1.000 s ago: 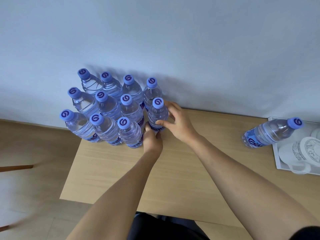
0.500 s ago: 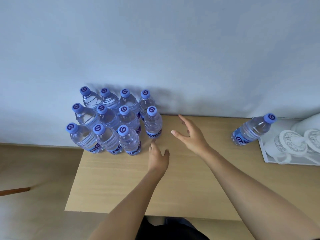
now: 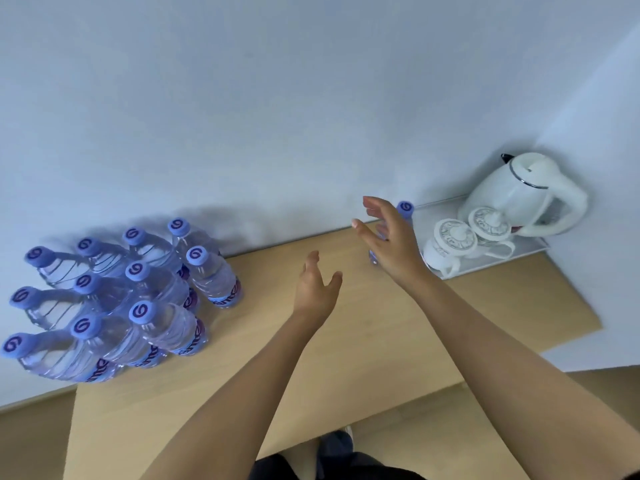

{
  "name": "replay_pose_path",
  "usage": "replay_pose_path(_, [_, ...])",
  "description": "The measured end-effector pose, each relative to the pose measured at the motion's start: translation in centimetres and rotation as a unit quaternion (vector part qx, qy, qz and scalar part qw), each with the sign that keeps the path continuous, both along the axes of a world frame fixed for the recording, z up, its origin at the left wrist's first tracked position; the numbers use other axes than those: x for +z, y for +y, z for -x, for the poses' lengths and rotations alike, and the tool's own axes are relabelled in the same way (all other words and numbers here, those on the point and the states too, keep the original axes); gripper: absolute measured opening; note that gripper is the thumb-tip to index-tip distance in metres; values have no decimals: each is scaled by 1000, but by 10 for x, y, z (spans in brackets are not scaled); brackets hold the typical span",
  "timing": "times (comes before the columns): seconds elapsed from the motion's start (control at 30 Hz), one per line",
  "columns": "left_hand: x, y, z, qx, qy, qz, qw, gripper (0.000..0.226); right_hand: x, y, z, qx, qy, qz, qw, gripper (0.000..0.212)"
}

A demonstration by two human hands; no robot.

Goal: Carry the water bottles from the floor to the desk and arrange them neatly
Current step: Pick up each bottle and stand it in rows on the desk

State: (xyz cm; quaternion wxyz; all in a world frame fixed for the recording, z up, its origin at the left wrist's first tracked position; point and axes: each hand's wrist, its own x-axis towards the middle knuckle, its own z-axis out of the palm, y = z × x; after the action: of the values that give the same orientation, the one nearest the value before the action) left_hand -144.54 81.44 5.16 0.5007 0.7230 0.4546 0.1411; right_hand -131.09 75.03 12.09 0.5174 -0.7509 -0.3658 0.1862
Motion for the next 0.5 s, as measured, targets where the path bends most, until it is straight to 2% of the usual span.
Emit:
replay_pose_path(0.13, [-1,-6,-22,-11,-1,-8,1000,61,7,-21,-35,-92,-26,-19,995,45])
replay_pose_path(0.23, [-6,-8,-27,-2,4,-4,1000,60,-3,-26,-54,-134,-57,13,989,53])
replay_pose_path(0.37, [-12,-9,-24,7,17,5,1000,59,-21,-22,-66,-117,-24,78,990,63])
replay_pose_path(0.5, [-14,-5,-19,15,30,8,999,58,-35,-11,-69,-104,20,81,991,57])
